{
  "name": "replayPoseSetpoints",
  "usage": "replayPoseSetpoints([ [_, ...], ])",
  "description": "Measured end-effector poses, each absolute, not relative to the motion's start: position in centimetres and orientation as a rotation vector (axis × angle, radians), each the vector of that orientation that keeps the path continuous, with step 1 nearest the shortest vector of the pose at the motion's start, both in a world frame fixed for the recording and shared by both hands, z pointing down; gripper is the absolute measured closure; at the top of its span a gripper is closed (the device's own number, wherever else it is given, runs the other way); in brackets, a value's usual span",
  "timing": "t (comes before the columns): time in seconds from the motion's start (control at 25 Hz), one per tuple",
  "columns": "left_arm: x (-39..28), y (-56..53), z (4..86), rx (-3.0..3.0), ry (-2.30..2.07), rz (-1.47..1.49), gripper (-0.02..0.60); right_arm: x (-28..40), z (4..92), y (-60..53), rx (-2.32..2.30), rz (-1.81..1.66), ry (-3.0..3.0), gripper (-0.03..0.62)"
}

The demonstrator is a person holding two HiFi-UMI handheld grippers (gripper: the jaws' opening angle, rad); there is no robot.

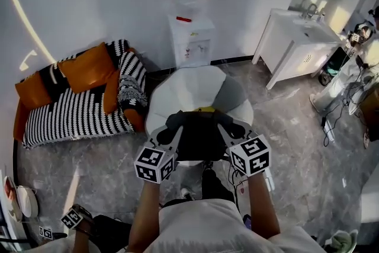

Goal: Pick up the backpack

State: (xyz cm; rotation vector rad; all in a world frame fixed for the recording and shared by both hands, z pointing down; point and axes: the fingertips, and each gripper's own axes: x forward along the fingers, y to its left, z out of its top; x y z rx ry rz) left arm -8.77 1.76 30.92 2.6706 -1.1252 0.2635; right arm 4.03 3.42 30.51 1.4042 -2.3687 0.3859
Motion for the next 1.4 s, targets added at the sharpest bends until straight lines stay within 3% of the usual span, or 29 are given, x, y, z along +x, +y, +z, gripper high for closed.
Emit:
replayPoseSetpoints([
  [1.4, -10.8, 3.1, 14.7, 2.919, -1.265, 0.023, 0.549, 1.5, 15.5, 4.5, 1.449, 0.026, -2.557, 0.562],
])
